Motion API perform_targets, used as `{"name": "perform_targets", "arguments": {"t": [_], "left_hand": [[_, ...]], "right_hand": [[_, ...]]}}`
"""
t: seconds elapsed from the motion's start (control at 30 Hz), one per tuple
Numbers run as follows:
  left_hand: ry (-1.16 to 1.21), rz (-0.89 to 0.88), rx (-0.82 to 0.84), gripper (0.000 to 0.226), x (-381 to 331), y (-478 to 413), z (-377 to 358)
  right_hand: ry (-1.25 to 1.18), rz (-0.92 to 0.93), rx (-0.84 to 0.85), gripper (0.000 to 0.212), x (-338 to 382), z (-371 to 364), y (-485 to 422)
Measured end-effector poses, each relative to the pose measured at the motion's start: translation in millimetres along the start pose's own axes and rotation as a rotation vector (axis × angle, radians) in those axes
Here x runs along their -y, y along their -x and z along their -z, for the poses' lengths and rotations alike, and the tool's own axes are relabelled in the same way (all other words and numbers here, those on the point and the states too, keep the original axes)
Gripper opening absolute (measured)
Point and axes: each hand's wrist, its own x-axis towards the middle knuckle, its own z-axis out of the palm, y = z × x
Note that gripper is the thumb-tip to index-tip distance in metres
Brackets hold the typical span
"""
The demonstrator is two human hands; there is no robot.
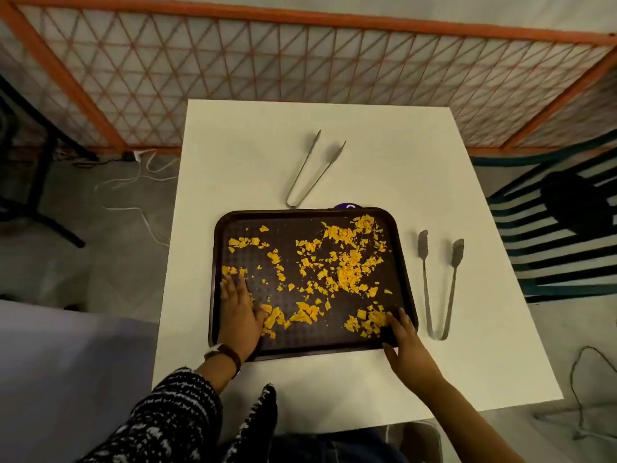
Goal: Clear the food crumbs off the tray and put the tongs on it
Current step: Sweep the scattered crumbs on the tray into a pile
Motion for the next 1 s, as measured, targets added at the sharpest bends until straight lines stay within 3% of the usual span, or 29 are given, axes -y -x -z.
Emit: {"name": "perform_targets", "arguments": {"t": [0.2,0.4,0.53,0.67,1.0], "left_hand": [[0.016,0.055,0.013,0.076,-26.3,37.2,-20.1],[0.222,-0.045,0.209,0.080,-52.4,64.6,-38.5],[0.243,0.022,0.061,0.075,-46.9,51.8,-23.7],[0.081,0.152,-0.063,0.076,-14.5,32.9,-9.3],[-0.157,0.019,0.054,0.084,-12.9,33.6,-19.2]], "right_hand": [[0.033,-0.035,0.113,0.063,0.4,-2.7,-0.3],[0.040,-0.004,0.124,0.067,-3.4,-2.2,-2.3],[0.050,0.013,0.117,0.070,-6.2,-2.9,-2.6],[0.047,0.026,0.115,0.073,-7.1,-3.0,-2.1],[0.084,0.039,0.113,0.075,-8.3,-3.7,-0.7]]}}
